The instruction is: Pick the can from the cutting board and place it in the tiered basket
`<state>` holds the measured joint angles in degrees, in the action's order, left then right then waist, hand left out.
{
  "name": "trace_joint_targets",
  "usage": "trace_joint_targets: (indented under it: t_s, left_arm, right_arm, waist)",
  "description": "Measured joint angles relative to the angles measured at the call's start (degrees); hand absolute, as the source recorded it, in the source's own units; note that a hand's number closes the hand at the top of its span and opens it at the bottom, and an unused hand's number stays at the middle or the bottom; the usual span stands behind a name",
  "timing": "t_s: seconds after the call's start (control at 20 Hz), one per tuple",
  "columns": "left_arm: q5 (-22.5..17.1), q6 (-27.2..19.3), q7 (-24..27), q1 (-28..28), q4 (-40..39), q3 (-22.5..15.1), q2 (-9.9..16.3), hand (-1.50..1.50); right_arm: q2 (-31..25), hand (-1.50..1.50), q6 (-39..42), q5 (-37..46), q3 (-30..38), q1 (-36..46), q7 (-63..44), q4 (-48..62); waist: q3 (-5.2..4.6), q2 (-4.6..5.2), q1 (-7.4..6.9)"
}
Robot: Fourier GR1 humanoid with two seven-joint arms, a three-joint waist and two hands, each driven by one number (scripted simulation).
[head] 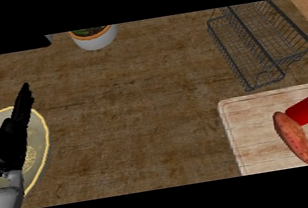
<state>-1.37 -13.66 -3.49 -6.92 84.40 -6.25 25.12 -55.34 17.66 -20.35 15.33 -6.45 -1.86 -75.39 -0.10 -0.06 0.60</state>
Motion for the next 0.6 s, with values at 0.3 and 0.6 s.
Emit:
trace_joint_targets:
  t_s: [0.3,0.6]
  left_arm:
    - [1.0,0.4,0.0,-0.9,-0.6,-0.1,-0.7,0.0]
    - [2.4,1.0,0.2,-1.7,-1.6,0.7,-2.0,0.0]
  right_arm:
    - [-6.8,-1.5,6.3,1.8,-4.4,4.9,-10.2,-4.5]
    - [-4.3,-1.5,6.3,3.8,-8.8,11.9,-22.3,-6.6]
  waist:
    - [-0.01,0.13,-0.98]
    - [0.03,0.13,-1.08]
